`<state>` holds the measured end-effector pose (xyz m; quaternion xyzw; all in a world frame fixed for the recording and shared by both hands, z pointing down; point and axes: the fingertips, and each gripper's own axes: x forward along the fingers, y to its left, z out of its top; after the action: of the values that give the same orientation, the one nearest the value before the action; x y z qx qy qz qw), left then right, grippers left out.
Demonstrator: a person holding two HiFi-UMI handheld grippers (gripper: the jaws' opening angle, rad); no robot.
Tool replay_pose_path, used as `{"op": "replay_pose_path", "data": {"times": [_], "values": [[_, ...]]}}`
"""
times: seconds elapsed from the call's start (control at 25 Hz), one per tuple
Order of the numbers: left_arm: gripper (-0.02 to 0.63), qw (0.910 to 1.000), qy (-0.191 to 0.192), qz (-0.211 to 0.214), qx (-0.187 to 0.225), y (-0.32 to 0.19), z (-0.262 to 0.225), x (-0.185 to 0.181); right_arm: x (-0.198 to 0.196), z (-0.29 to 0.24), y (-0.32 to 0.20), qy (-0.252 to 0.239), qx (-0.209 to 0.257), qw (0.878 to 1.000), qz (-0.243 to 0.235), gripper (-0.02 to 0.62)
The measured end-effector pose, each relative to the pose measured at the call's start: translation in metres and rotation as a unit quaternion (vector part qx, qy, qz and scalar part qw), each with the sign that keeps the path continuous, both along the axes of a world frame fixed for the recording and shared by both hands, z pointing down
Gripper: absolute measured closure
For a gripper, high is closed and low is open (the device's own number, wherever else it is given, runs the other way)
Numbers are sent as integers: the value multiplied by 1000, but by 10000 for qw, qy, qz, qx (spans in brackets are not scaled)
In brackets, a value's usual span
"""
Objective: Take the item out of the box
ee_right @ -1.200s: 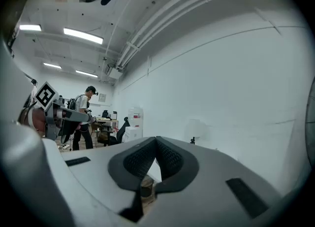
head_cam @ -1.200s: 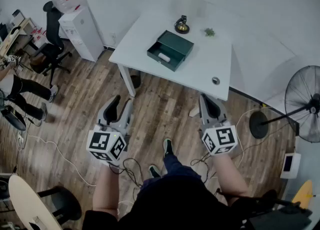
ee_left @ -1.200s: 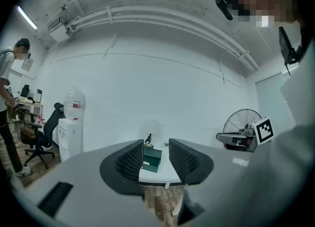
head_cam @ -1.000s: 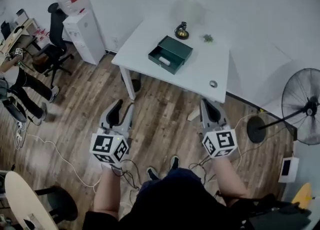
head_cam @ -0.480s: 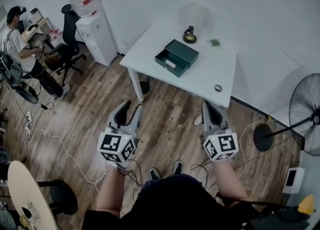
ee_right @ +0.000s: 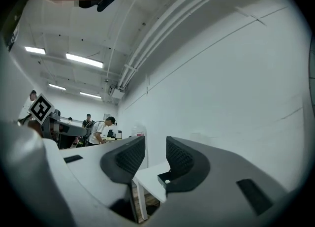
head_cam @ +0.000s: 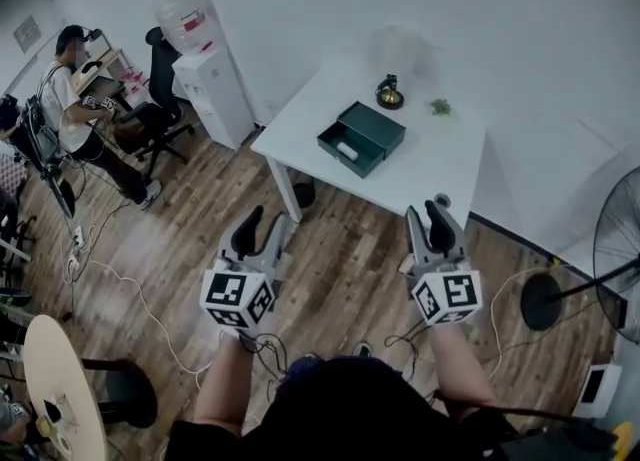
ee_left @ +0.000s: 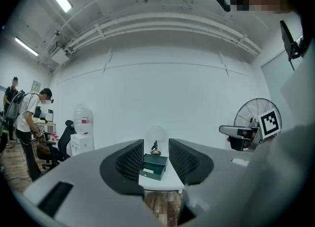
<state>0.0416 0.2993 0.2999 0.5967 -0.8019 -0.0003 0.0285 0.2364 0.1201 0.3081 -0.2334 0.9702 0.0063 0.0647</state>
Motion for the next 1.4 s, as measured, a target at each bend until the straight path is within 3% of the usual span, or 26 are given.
{"op": "replay_pose_path", "data": {"times": [0.24, 0.48, 0.72, 1.16, 1.4], "values": [[451, 9996, 2, -217, -174, -2, 14, 2, -11, 16, -14, 19, -133, 9996, -265, 457], [449, 9993, 153, -293, -151, -19, 25, -31, -34, 23, -32, 142, -155, 9995, -236, 463], [449, 9996, 264, -73, -34, -40, 31, -90, -75, 22, -49, 226, -128, 9996, 95, 472], [449, 9970, 639, 402, 157, -50, 46, -231, -184, 19, -45, 540, -169, 9958, 718, 482], [449, 9938, 910, 626, 126, -57, 68, -280, -222, 35, -43, 801, -308, 9920, 931, 483]]}}
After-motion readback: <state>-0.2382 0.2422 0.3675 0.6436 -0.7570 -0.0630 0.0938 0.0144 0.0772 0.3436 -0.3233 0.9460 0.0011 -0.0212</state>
